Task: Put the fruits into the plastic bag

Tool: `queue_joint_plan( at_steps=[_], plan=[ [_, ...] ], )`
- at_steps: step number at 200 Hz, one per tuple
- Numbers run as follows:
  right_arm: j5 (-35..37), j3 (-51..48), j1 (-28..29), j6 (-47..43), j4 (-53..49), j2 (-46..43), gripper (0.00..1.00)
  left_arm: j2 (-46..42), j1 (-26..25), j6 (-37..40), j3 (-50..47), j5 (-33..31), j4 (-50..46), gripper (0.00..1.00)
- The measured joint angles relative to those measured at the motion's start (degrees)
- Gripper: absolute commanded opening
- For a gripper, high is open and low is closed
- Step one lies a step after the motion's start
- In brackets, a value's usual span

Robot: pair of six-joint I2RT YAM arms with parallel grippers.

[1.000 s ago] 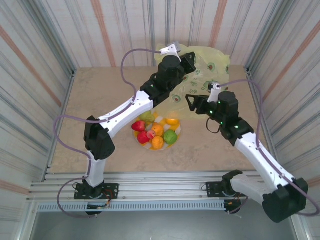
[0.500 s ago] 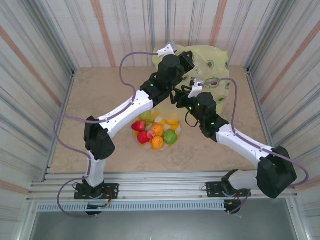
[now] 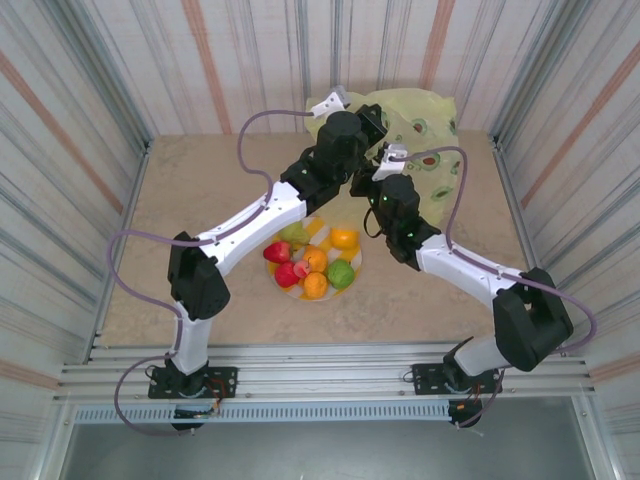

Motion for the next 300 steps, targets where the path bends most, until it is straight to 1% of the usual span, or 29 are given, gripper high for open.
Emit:
queue_joint_plan(
  at_steps=[16,23,48,60,78,103,119,138,148,169,188,201,220,249,279,300],
  plan=[
    [1.1,0.1,-0.3,-0.2,-1.7,-1.1,0.0,0.0,0.3,0.7,0.0,-0.2,0.1,0.0],
    [1.2,0.1,-0.7,0.0,-3.1,-2.0,0.0,0.0,0.3,1.1,0.0,-0.1,0.2,0.05],
    [-0.7,0.3,-4.3,1.0,-10.6,-7.5,0.0,0.0,1.5,3.7,0.0,1.0,1.4,0.26],
    [-3.8,0.9,-7.9,2.4,-15.4,-10.5,0.0,0.0,2.4,5.1,0.0,2.4,2.2,0.35],
    [-10.2,2.8,-14.8,4.4,-23.1,-14.2,0.0,0.0,4.0,7.0,0.1,5.6,3.0,0.48],
    [-19.8,7.2,-23.8,6.1,-33.9,-16.3,0.0,0.0,6.5,9.1,0.2,13.9,3.7,0.63],
    [-25.4,9.9,-28.2,6.3,-39.7,-16.0,0.0,-0.5,8.1,9.1,-0.7,20.6,4.9,0.69],
    [-31.8,12.6,-32.4,6.4,-45.6,-14.2,0.0,-3.1,9.9,9.2,-5.1,28.5,6.2,0.77],
    [-34.4,13.1,-33.8,6.5,-47.7,-12.9,0.0,-5.2,10.6,9.6,-8.3,32.2,6.4,0.82],
    [-38.3,13.1,-35.0,7.0,-51.4,-10.5,0.0,-10.8,11.1,11.5,-15.9,38.9,6.3,0.88],
    [-41.0,13.1,-35.2,7.0,-53.4,-8.7,0.0,-16.3,11.1,13.4,-22.6,44.2,5.5,0.89],
    [-43.1,13.1,-35.4,6.9,-54.4,-7.9,0.0,-20.9,10.9,15.1,-28.3,46.3,4.8,0.89],
    [-46.1,13.1,-36.5,5.8,-55.6,-7.3,0.0,-28.7,10.8,18.4,-38.6,46.3,3.0,0.88],
    [-50.3,14.2,-39.9,1.9,-60.0,-6.4,0.0,-39.9,10.8,24.3,-53.0,39.9,-2.5,0.88],
    [-52.1,20.3,-42.3,-4.0,-66.8,-3.5,0.0,-45.7,11.0,29.0,-61.1,32.9,-8.4,0.89],
    [-51.7,24.2,-42.5,-8.3,-70.9,-2.4,0.0,-47.3,11.3,31.4,-63.5,29.4,-12.2,0.89]
  ],
)
